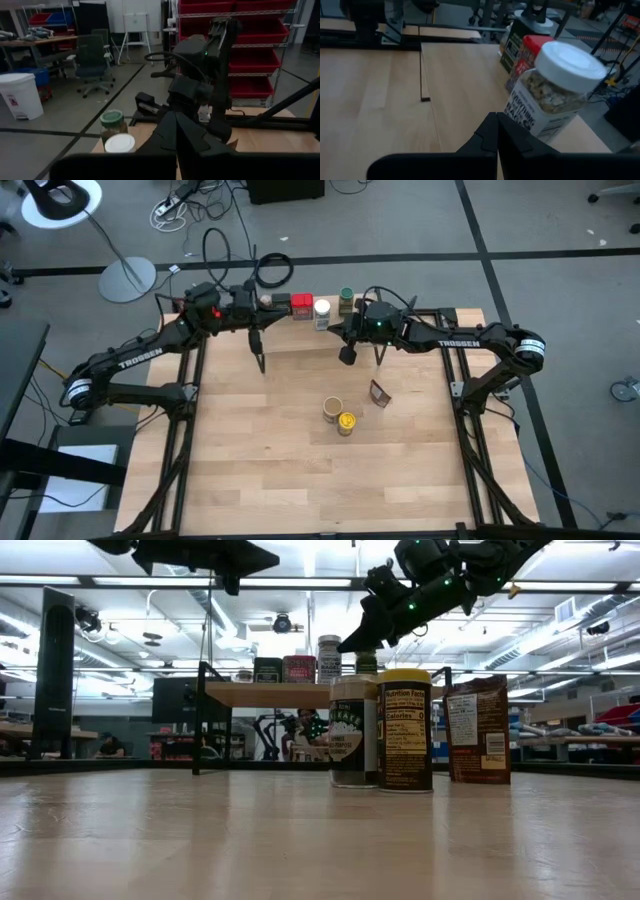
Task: Shelf spices
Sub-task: Adjust the white seasoning bottle on the shelf, then adjust the green seasoning bottle on the shelf, then put the yellow seasoning can on the shelf
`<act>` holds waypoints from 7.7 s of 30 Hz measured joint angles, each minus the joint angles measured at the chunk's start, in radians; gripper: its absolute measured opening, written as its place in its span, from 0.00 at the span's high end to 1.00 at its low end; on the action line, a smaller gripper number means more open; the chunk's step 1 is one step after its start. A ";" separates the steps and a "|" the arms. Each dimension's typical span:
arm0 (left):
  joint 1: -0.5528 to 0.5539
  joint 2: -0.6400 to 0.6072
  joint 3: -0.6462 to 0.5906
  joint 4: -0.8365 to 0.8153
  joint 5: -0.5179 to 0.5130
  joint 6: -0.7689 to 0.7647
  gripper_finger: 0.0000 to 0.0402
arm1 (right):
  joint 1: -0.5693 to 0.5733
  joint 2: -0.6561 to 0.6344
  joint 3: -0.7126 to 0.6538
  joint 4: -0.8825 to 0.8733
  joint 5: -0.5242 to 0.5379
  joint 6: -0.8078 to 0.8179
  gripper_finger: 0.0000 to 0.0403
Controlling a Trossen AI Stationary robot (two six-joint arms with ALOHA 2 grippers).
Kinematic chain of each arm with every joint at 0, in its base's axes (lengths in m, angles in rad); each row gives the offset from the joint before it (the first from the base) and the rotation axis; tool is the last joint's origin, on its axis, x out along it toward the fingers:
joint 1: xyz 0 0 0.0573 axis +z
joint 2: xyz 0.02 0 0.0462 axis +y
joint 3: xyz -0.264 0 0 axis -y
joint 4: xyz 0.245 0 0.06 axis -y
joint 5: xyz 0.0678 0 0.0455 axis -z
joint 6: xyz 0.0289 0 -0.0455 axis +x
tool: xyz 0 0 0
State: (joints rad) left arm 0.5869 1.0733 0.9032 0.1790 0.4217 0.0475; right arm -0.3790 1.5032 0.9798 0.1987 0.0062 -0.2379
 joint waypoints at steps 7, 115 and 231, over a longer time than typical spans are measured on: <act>0.000 0.000 0.042 -0.038 0.000 0.001 1.00 | -0.027 0.000 0.002 0.020 0.018 0.017 1.00; 0.000 0.000 0.043 -0.147 0.002 0.046 1.00 | -0.157 -0.023 0.193 -0.396 0.525 0.036 1.00; -0.174 0.255 0.043 -0.341 0.061 0.374 0.78 | 0.266 -0.348 0.193 -0.351 0.805 -0.080 1.00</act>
State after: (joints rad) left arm 0.4133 1.3279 0.9461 -0.1619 0.4831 0.4215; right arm -0.1130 1.1555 1.1725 -0.1522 0.8114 -0.3174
